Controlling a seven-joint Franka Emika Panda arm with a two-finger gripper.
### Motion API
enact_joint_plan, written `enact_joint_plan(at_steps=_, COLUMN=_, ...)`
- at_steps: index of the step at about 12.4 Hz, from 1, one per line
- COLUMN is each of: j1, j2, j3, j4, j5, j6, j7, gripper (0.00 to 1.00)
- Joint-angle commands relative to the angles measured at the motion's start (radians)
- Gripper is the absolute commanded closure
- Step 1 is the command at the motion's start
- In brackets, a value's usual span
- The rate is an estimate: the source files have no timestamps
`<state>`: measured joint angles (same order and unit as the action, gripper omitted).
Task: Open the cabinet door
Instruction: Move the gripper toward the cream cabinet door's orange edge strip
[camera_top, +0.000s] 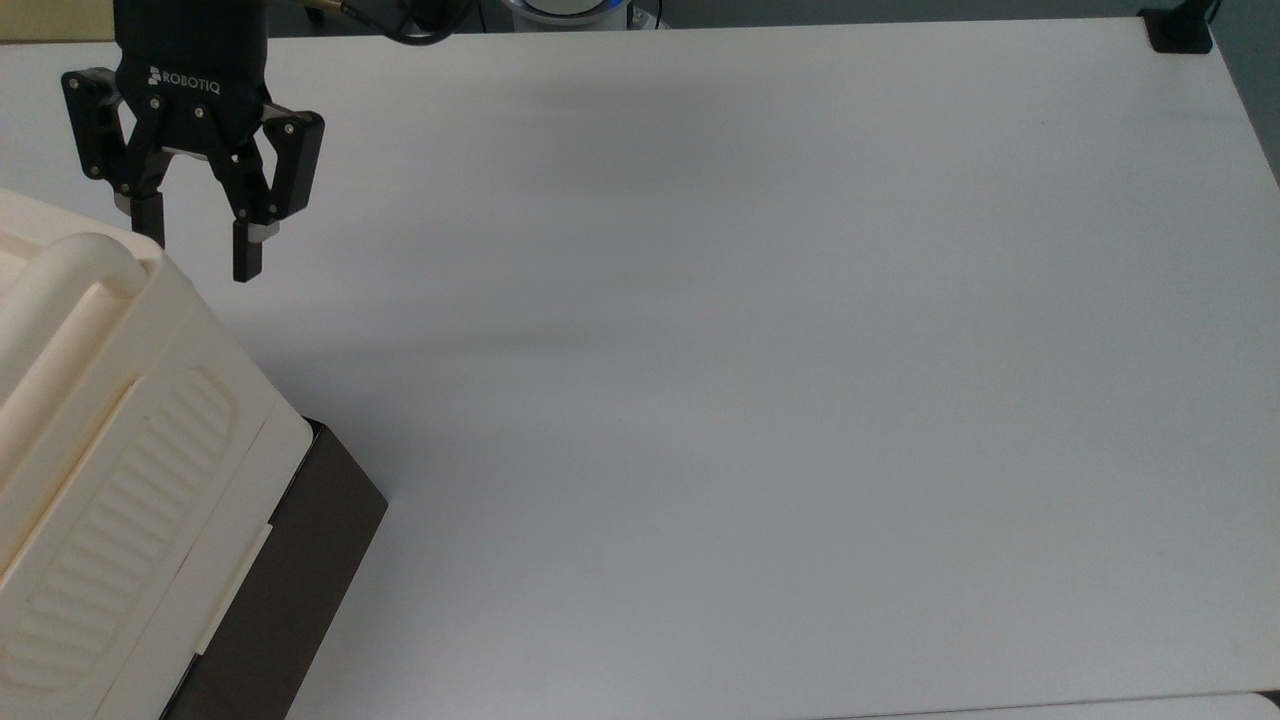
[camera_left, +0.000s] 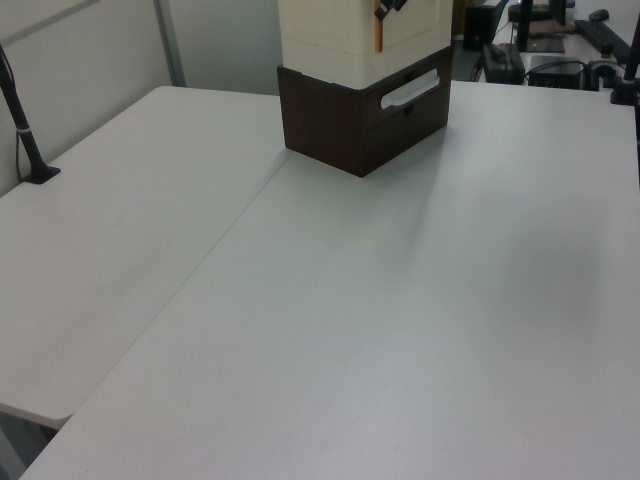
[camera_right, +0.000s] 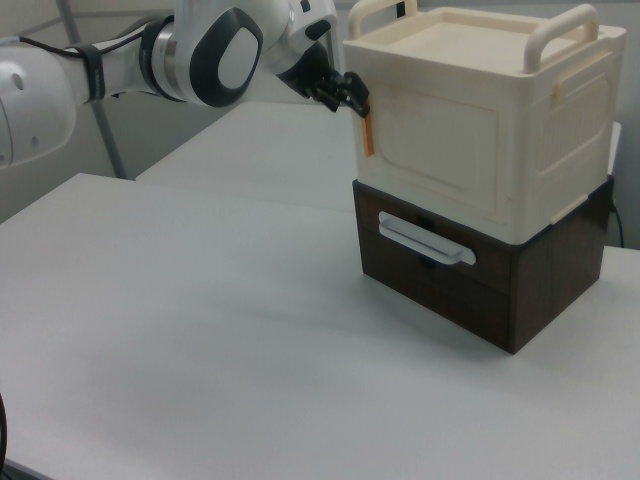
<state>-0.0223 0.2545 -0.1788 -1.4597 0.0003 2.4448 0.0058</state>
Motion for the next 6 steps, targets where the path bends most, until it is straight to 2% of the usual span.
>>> enact_joint_plan(at_steps=1, j1=0.008, j2=0.034, j3=-0.013, j4=0.019, j5=0.015, j6=0.069, j7=0.04, gripper=0.37)
enact_joint_plan(at_steps=4, j1=0.008, j2=0.045, j3=-0.027, j4=0.019, j5=0.014, j6=0.086, j7=0.039, gripper=0.45)
enact_joint_plan(at_steps=5, j1=0.008, j2=0.045, j3=-0.03, j4=0.021, j5=0.014, j6=0.086, j7=0.039, gripper=0.51)
enact_joint_plan(at_steps=6, j1=0.008, j2=0.045, j3=-0.033, j4=0.019, j5=0.014, j6=0.089, j7=0.039, gripper=0.64)
